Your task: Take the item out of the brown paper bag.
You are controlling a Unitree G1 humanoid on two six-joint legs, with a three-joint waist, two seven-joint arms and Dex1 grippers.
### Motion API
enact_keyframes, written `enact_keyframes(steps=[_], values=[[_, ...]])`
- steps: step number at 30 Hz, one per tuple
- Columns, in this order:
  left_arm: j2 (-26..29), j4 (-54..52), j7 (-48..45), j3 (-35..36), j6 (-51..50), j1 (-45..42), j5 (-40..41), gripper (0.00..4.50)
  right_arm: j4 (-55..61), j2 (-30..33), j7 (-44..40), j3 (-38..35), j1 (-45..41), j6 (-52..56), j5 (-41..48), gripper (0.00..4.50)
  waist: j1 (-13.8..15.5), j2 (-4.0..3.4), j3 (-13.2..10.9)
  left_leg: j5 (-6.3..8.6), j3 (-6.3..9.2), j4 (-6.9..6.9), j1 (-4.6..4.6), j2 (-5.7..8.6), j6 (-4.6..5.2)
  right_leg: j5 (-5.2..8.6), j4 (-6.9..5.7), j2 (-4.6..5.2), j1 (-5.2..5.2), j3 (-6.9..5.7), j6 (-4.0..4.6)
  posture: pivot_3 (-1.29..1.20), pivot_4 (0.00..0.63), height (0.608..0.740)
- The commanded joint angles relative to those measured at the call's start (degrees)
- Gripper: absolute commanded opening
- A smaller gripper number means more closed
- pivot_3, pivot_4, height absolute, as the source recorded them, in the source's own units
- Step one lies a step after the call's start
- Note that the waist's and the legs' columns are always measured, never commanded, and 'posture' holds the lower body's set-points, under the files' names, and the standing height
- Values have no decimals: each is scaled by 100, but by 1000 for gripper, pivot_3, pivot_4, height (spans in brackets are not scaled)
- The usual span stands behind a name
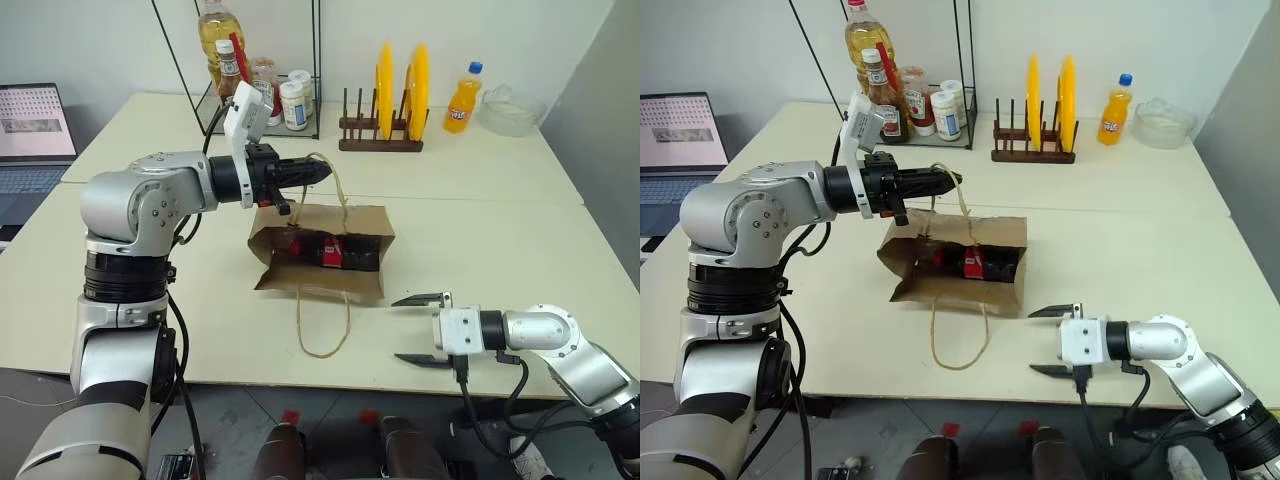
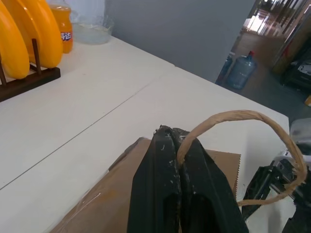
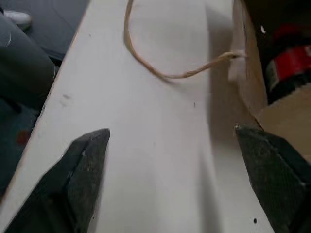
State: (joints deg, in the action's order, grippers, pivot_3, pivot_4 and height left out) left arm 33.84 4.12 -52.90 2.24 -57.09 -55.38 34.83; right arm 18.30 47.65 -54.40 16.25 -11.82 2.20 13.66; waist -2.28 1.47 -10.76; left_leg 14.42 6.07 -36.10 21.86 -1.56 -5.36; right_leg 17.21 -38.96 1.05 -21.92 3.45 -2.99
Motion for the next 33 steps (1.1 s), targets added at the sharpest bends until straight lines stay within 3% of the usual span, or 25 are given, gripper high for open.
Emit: enact_keyframes(steps=[1,8,11,20,24,28,33], values=[[45,-54,47,185,60,-218,78,0,773,-308,251,-357,-488,1386,971,2780,-26,0,0,0,1,0,-1,-4,0,0,-1,-3,0,-1,0,0,150,740],[46,101,49,135,131,-377,40,0,1101,-1271,775,-576,-1361,3643,2734,114,-37,-2,-2,-1,7,2,16,-8,-1,0,2,-4,-9,-14,1,0,150,740],[58,156,22,98,171,-422,12,0,963,-1743,941,-477,-1660,4046,2997,48,-39,-4,-3,-1,8,2,37,-8,-2,0,0,-3,-30,-17,2,0,150,740],[38,255,24,70,207,-538,-15,0,29,-2895,941,135,-2144,3739,2307,48,-61,-12,-8,-2,21,1,52,-10,-3,0,-2,-3,-38,-37,2,0,150,740],[21,225,63,82,206,-520,-12,0,-676,-3320,1219,370,-2379,3066,1426,48,-74,-13,-8,-3,23,1,53,-11,-5,0,-5,-3,-39,-41,2,0,150,740],[26,167,77,105,171,-477,29,0,-1185,-3281,1807,742,-2577,2414,80,48,-62,-14,-9,-4,27,-1,55,-11,-6,0,-5,-1,-39,-47,2,0,150,740],[-2,149,99,113,170,-462,57,0,-1303,-3251,2309,927,-2633,2384,-884,48,-70,-14,-9,-12,31,0,62,-11,-21,0,-5,-1,-44,-51,4,0,150,740]])
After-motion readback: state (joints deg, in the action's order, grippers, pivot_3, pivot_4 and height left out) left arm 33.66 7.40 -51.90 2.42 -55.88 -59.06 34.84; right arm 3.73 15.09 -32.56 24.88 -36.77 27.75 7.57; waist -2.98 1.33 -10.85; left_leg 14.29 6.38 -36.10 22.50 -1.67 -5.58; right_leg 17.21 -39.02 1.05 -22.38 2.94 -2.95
